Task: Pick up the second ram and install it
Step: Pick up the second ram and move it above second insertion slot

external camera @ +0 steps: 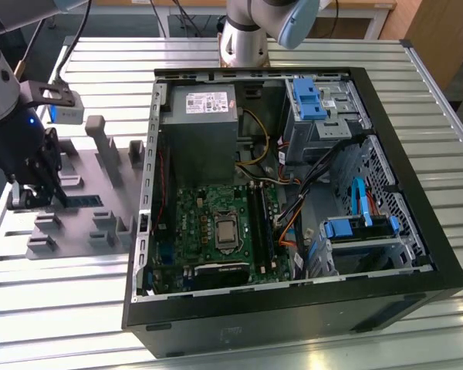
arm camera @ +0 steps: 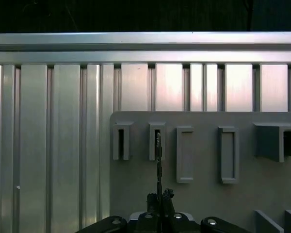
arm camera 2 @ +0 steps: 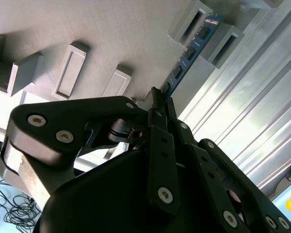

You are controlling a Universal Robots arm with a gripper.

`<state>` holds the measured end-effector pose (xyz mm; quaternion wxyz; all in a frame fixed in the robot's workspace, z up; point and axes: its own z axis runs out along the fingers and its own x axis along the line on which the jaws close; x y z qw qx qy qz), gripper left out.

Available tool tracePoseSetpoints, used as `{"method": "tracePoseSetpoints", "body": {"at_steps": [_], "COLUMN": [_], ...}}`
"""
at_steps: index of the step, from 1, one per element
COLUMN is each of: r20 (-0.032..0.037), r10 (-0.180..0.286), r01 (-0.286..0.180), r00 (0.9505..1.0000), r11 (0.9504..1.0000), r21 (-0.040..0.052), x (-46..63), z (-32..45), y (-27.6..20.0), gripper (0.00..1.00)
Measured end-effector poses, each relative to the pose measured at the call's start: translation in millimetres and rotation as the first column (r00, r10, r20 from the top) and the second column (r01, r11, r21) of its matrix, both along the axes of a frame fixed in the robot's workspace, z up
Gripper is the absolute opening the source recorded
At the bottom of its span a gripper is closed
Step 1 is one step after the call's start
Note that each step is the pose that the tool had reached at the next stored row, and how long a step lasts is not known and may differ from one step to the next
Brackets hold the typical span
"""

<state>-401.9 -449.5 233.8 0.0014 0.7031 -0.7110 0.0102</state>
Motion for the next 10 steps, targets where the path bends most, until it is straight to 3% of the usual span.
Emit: {"method": "tracePoseSetpoints", "body": {"at_steps": [10], "r20": [0.0001], "r10": [0.000], "r01": [0.000], "r00": [1.0000], "r11": [1.0000], "r21": [0.0000], "x": [0.0], "z": [7.2], "y": [0.0], "gripper": [0.14]}}
